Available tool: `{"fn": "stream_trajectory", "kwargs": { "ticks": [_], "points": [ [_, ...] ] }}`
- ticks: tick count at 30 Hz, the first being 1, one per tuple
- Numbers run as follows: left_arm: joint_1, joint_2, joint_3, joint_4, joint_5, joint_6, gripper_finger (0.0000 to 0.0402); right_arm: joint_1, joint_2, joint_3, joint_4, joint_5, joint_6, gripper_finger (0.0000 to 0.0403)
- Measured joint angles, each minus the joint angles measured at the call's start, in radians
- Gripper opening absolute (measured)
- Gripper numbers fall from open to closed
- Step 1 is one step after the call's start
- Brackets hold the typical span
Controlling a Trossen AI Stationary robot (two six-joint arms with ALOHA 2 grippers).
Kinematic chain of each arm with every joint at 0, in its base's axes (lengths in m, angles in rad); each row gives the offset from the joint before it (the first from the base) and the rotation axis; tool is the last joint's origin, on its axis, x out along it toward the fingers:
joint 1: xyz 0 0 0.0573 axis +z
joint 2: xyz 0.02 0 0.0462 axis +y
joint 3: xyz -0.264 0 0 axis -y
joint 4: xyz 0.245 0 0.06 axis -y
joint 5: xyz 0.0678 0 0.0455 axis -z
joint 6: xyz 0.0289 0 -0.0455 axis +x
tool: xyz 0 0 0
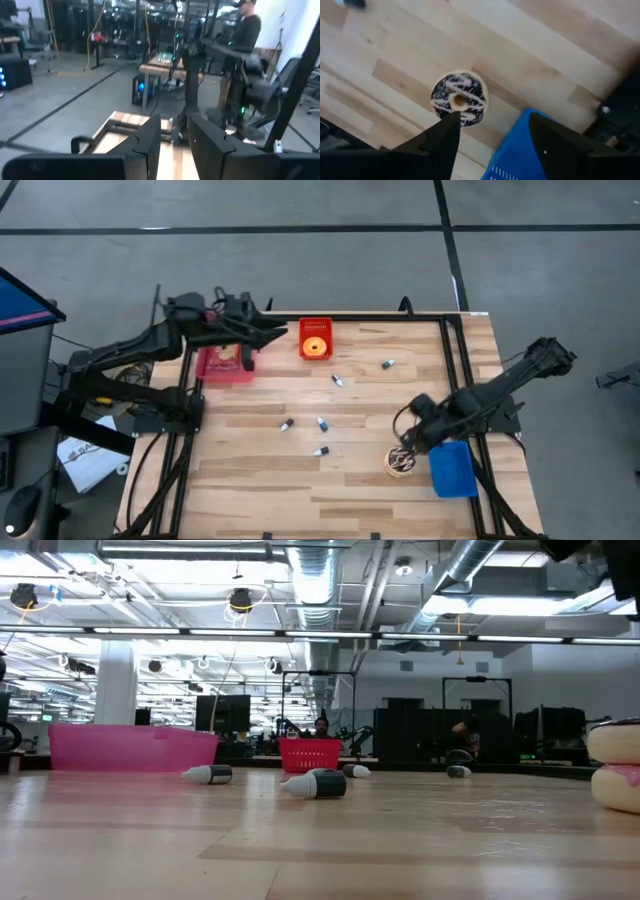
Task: Pick & Place Food Item
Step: Put the black donut into the red bin
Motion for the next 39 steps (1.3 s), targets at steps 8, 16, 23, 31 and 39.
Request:
{"fn": "stream_trajectory", "kwargs": {
  "ticks": [8,16,23,31,39],
  "points": [
    [-0.061,-0.066,0.000,-0.012,0.000,-0.001,0.0092,-0.006,0.177,-0.001,0.066,-0.125,-0.224,0.0271],
    [-0.126,-0.070,0.000,-0.064,-0.049,-0.003,0.0092,-0.004,0.269,-0.001,0.075,-0.100,-0.277,0.0272],
    [-0.195,-0.055,-0.001,-0.041,-0.135,-0.068,0.0092,0.005,0.324,-0.002,0.154,-0.059,-0.233,0.0272],
    [-0.243,-0.055,-0.001,0.016,-0.185,-0.120,0.0092,0.051,0.344,-0.056,0.119,-0.017,-0.156,0.0272],
    [-0.261,-0.055,0.000,0.043,-0.216,-0.126,0.0092,0.084,0.342,-0.099,0.249,-0.016,-0.113,0.0272]
  ]
}}
